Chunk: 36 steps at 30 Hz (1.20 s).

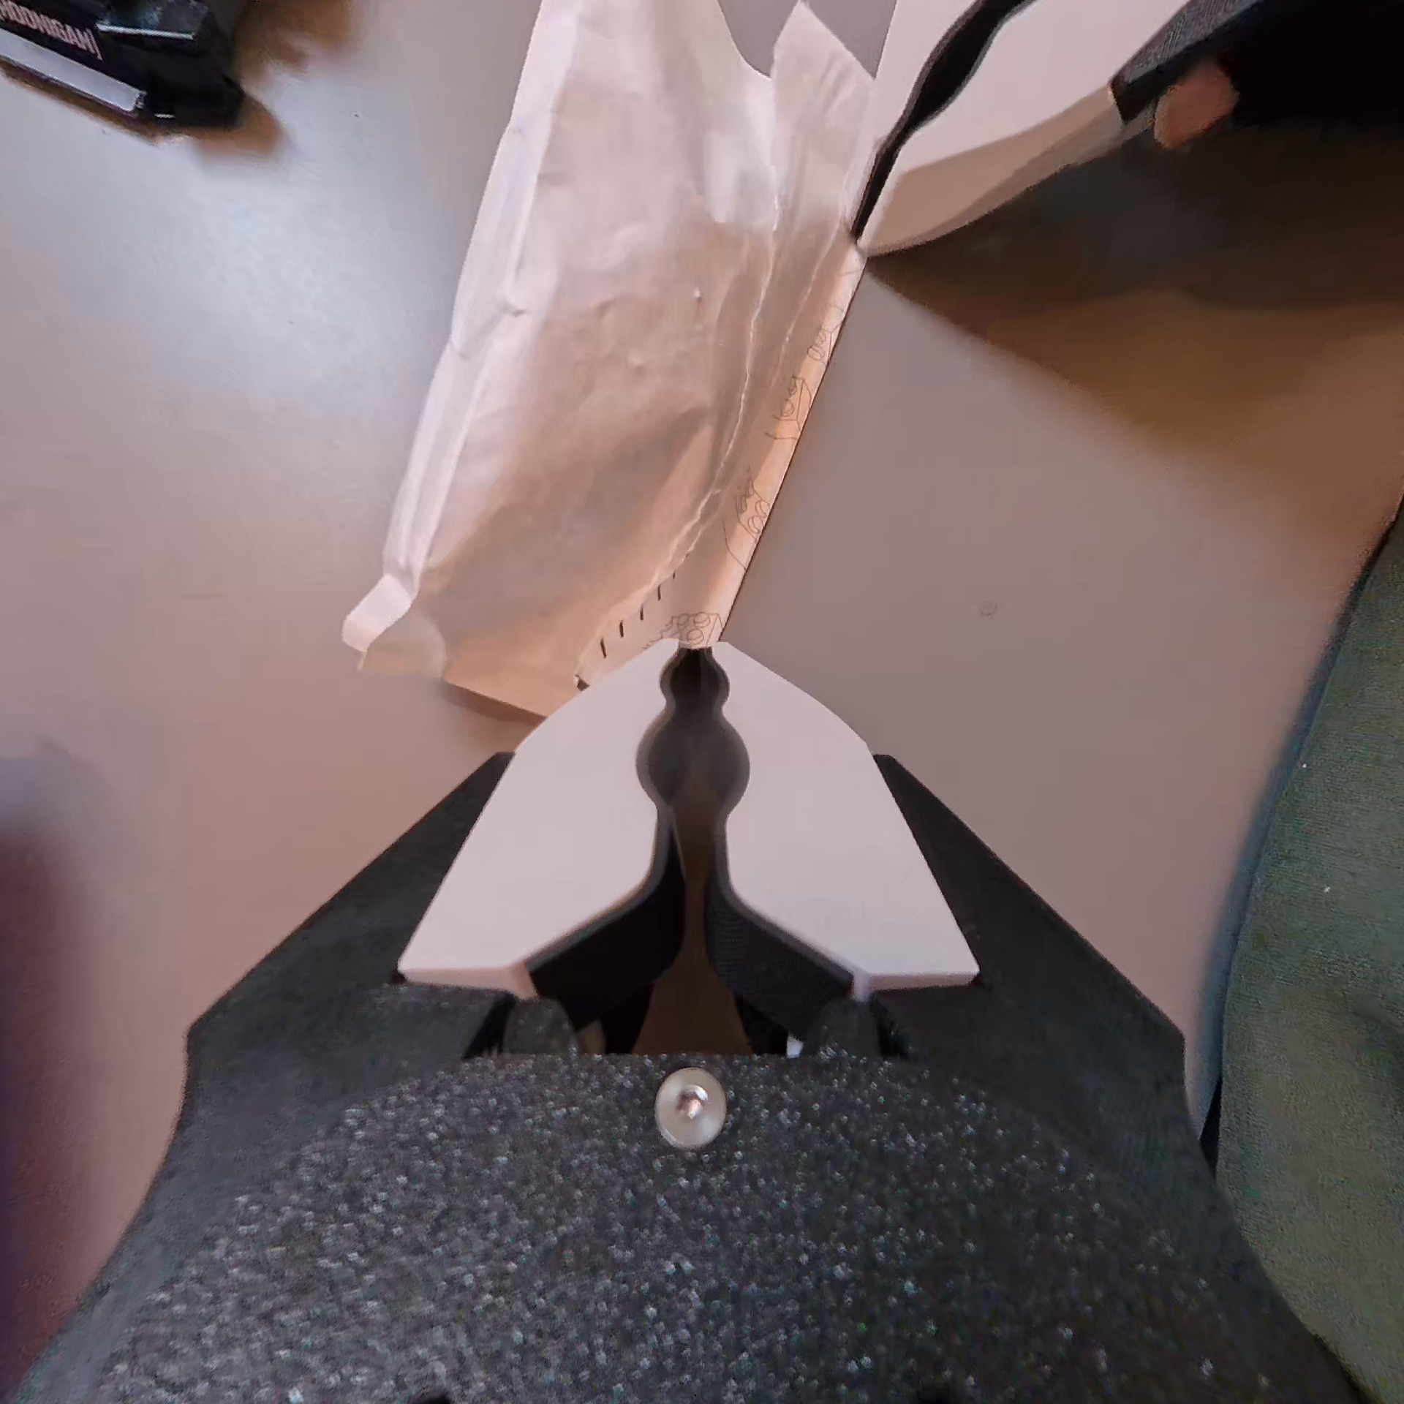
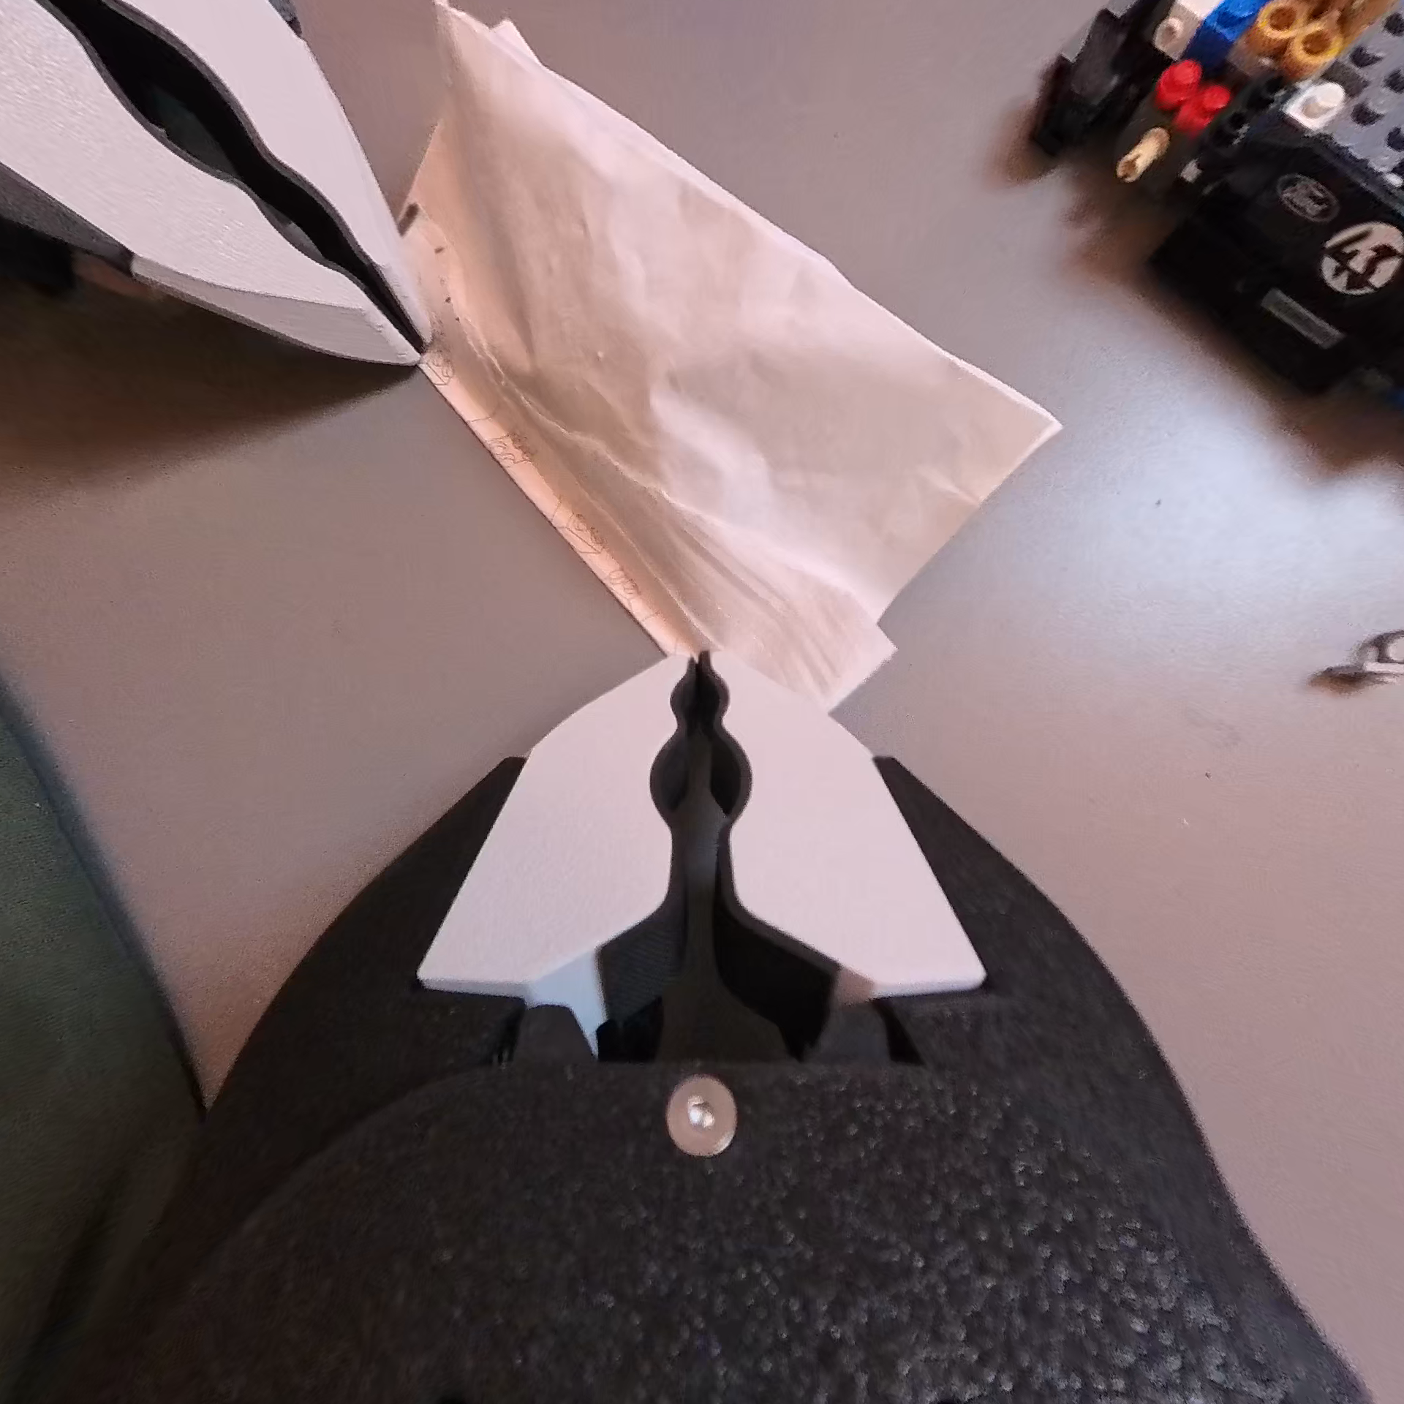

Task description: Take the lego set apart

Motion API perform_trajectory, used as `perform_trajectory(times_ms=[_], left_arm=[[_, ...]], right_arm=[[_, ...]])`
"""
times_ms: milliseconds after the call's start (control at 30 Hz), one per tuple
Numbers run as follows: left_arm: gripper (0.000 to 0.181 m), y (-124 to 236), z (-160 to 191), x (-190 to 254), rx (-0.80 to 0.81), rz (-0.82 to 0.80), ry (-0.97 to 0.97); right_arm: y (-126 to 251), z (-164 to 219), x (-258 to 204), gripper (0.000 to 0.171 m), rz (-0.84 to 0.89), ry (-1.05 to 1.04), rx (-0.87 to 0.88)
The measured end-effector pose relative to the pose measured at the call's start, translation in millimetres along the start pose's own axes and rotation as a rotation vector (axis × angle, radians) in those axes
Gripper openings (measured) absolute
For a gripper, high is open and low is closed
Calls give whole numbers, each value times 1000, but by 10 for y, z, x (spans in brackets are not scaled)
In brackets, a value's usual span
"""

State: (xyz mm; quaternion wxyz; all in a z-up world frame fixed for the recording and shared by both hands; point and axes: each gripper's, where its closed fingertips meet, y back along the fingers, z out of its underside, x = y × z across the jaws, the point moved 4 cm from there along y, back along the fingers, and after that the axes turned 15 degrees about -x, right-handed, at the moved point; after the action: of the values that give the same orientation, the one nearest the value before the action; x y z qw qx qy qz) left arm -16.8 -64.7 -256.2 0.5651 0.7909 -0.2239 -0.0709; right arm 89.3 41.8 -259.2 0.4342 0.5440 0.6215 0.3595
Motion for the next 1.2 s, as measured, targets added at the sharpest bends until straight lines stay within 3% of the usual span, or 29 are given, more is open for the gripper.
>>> perform_trajectory(times_ms=[233, 367, 433, 533, 667, 700, 767, 900, 1067, 1200], left_arm=[[3, 3, 7, -1, 0, 9, 6], [3, 5, 9, -2, -1, 10, 14], [3, 7, 5, -6, 3, 17, 16], [0, 21, 7, 5, 35, 65, 35], [0, 52, 6, 41, 83, 120, 31], [0, 72, 2, 48, 95, 123, 25], [0, 133, -15, 61, 133, 130, 15], [0, 232, -39, 49, 185, 111, 10], [0, 283, -22, 65, 220, 103, 20], [0, 338, -19, 72, 253, 92, 11]], right_arm=[[70, 111, 165, 0, -34, -69, 22], [111, 189, 174, 0, 33, -6, 30], [219, 159, 150, 0, 68, 35, 112], [486, 59, 75, 0, 146, 179, 280], [551, 101, -2, 2, 354, 503, 337], [490, 138, -37, 51, 357, 570, 309], [347, 210, -10, 66, 423, 662, 214], [266, 137, -41, 50, 643, 876, 305], [93, 51, -219, 42, 647, 1003, 307], [-23, -70, -64, 17, 784, 993, 224]])
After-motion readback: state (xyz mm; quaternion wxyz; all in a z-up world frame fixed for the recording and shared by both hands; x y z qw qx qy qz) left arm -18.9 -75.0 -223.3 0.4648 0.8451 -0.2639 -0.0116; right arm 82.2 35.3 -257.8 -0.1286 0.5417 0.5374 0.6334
